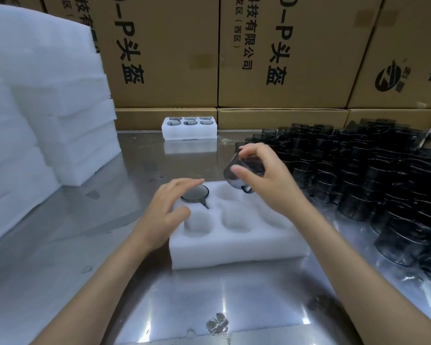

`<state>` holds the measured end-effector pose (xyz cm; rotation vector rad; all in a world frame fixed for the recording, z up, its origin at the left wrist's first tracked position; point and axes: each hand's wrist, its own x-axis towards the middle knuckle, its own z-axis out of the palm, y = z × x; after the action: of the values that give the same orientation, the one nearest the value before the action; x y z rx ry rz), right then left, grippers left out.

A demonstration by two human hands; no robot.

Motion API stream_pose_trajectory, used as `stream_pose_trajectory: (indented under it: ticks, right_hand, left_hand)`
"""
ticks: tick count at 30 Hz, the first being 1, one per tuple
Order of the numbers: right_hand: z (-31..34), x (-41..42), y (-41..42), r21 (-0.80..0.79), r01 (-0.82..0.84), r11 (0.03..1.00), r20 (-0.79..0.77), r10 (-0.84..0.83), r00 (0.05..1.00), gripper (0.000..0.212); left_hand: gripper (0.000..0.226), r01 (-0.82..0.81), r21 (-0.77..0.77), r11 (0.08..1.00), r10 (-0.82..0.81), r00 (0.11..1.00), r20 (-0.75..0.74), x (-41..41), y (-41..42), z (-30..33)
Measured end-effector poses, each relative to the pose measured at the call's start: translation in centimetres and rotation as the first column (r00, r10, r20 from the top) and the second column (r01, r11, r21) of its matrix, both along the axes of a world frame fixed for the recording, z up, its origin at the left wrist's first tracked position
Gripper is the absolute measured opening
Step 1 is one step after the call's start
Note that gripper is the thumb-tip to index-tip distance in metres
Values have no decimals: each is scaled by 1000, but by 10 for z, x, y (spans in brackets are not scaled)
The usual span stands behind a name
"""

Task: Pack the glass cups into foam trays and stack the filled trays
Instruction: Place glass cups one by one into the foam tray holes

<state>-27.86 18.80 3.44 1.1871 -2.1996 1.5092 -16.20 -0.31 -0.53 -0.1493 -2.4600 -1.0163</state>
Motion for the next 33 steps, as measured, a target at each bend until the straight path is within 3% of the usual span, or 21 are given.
stream_pose_trajectory:
  ticks: [2,6,11,18,21,26,28,31,33]
  right_hand:
    - [-6,2,-5,81,-45,996,-41,48,998,21]
    - [-16,1,-10,268,-104,958,21,102,995,30]
    - [-16,1,-11,373,-102,922,-3,111,994,46]
    - [-16,2,-10,411,-117,904,21,118,993,41]
    - [-15,5,-9,408,-121,905,9,128,992,40]
    - [-4,4,8,169,35,985,-4,-35,999,38]
    - [-6,4,11,307,47,951,-16,-44,999,41]
    - [-13,5,9,658,17,753,-46,18,999,44]
    - [-13,5,7,719,4,695,-37,33,999,44]
  left_hand:
    - [65,-1,-12,1000,1,1000,12,-1,1,-1]
    - [63,9,27,1000,-9,1000,20,-1,2,-2]
    - [63,29,53,998,-30,999,25,-1,2,1]
    - [61,136,153,979,-141,990,28,1,14,15]
    - [62,100,77,992,-105,993,54,3,18,20]
    - [68,87,-96,992,-77,991,109,9,21,24]
    - [72,109,-186,977,-77,982,171,8,22,23]
    - [75,142,-245,959,-63,950,304,6,20,22]
    - [74,146,-281,948,-45,941,336,4,19,24]
